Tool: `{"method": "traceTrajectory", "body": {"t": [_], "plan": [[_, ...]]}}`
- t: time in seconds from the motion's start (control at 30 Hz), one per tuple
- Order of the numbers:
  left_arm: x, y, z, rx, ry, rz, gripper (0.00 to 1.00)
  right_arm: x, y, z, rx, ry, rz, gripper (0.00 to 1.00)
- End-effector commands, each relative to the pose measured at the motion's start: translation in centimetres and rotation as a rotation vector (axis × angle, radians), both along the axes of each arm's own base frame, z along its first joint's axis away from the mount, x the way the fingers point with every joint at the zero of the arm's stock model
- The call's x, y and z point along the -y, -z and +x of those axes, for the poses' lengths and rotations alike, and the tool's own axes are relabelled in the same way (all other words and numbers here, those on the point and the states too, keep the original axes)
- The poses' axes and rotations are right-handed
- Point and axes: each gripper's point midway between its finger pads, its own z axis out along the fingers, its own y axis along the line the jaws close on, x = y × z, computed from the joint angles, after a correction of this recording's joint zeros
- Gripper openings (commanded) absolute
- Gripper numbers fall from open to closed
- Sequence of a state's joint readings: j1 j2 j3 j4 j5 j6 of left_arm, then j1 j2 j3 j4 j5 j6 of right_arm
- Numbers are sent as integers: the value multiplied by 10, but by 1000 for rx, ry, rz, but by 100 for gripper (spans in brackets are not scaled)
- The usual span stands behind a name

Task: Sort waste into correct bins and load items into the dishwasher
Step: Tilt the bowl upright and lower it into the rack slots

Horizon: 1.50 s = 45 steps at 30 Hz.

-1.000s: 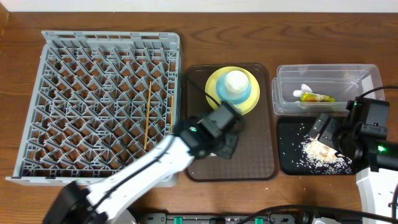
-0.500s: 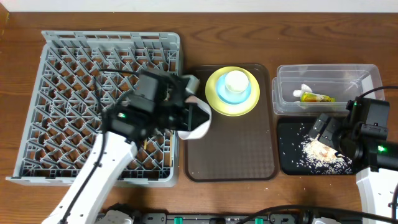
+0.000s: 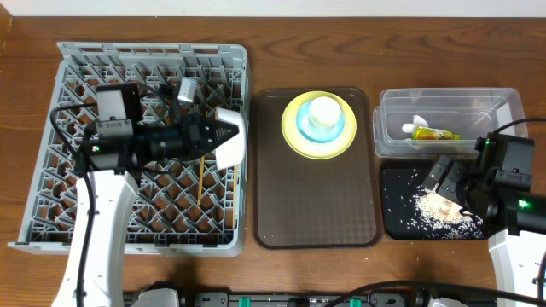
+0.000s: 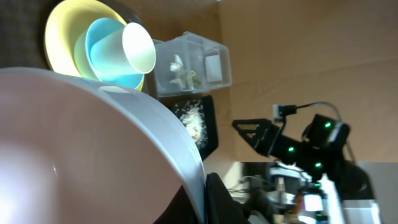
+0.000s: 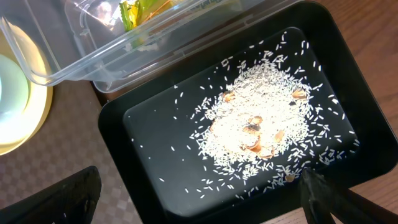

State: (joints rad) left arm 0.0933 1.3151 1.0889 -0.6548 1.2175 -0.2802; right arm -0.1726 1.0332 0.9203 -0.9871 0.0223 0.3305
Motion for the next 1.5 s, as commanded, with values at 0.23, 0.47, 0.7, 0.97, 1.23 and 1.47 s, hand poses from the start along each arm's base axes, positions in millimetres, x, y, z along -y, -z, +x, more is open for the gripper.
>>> {"method": "traceTrajectory", "body": {"t": [0.23, 0.47, 0.7, 0.97, 1.23, 1.47], "plan": [[-7, 13, 52, -53, 65, -232, 8, 3, -4, 1, 12, 14, -3, 99], [-26, 23, 118, -58, -64, -270, 7, 3, -4, 1, 12, 14, -3, 99], [-44, 38, 151, -118, -191, -306, 8, 3, -4, 1, 12, 14, -3, 99], [-45, 62, 157, -173, -209, -308, 8, 3, -4, 1, 12, 14, -3, 99], [-45, 72, 160, -232, -223, -326, 8, 3, -4, 1, 12, 14, -3, 99], [-41, 48, 164, -195, -202, -377, 8, 3, -4, 1, 12, 14, -3, 99]]}}
